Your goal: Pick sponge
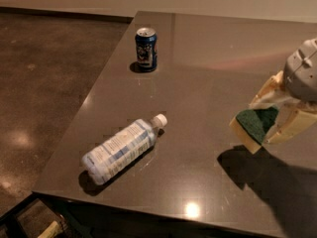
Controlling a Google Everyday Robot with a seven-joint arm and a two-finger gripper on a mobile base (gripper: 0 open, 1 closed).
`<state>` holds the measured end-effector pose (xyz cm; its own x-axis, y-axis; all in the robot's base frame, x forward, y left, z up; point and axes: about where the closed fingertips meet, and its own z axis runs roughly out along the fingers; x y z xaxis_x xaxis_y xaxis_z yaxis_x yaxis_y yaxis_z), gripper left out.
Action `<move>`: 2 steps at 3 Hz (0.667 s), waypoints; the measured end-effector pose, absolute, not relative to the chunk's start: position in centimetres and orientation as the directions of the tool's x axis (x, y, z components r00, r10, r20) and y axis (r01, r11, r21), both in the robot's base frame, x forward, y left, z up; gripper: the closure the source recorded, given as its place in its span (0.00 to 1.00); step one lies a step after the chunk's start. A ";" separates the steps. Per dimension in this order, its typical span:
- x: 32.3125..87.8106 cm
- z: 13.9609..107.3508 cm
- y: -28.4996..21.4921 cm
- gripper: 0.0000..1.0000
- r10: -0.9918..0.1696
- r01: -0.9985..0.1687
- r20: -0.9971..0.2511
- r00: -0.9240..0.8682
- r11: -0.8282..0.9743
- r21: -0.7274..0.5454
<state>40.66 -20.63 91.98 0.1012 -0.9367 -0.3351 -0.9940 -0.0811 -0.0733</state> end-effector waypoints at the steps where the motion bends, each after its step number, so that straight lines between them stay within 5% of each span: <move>1: 42.6 96.2 -19.0 1.00 -0.918 -0.985 -0.371 0.139 -0.088 -0.151; 2: 43.0 96.2 -18.8 1.00 -0.917 -0.982 -0.373 0.142 -0.084 -0.166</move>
Offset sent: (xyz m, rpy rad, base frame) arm 0.0051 0.0147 0.0568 0.0505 -0.0147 0.0384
